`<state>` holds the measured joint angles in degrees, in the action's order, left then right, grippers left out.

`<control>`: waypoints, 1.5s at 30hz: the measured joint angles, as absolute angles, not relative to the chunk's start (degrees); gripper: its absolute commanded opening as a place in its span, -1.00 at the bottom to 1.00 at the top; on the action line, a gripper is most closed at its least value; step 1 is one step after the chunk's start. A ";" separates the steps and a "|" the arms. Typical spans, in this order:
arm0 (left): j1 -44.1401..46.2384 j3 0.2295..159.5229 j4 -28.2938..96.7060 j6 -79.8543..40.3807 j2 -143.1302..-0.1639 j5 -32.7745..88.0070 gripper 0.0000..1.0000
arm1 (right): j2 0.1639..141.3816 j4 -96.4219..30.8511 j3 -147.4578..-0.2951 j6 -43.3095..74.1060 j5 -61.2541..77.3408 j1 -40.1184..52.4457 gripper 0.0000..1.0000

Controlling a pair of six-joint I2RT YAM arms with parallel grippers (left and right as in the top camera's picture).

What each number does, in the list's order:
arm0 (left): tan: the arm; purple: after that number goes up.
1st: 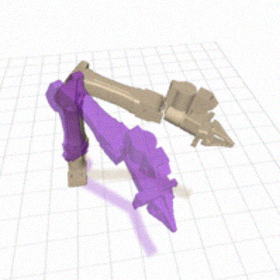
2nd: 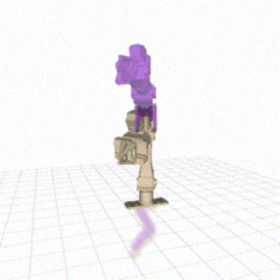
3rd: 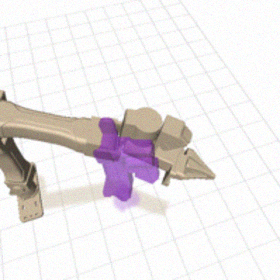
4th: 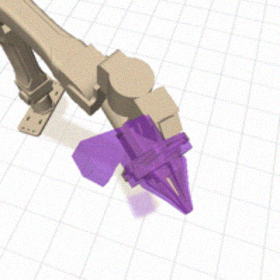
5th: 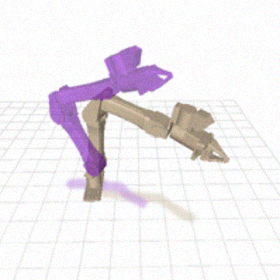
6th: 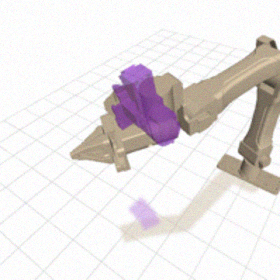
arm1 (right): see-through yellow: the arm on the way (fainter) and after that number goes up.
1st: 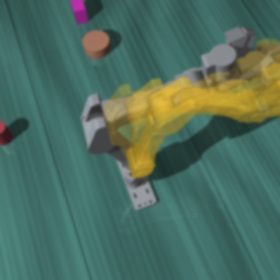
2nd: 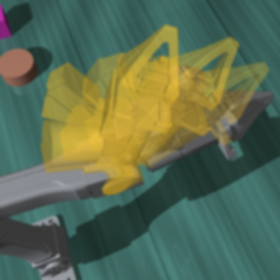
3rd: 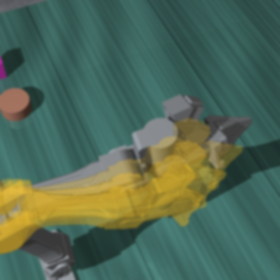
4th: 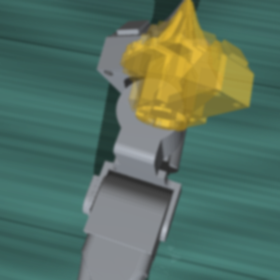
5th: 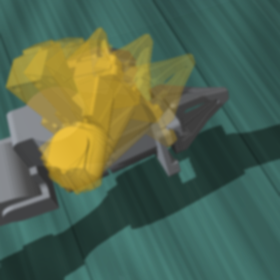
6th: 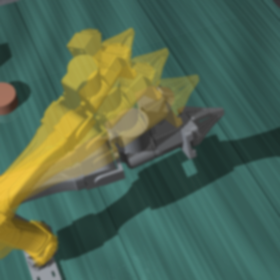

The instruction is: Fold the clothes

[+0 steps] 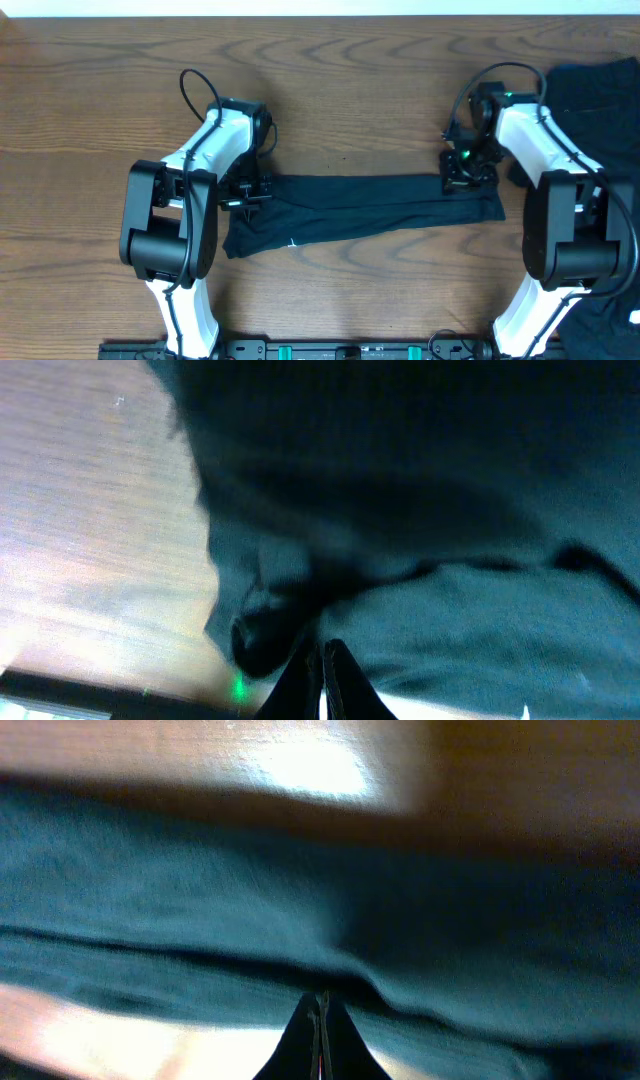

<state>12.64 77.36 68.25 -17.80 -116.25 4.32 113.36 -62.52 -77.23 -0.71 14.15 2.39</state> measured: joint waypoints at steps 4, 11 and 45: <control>12.64 74.43 62.00 -17.91 -116.25 4.32 -0.88 | 113.36 -56.69 -74.46 -0.71 14.06 4.29 -0.98; 12.60 69.14 50.35 -18.20 -111.87 4.29 -0.88 | 112.62 -50.54 -70.41 -0.71 13.65 5.87 -0.97; 4.80 66.98 32.58 -16.49 -109.14 4.38 -0.88 | 111.61 -34.83 -68.90 14.70 12.12 7.01 -0.90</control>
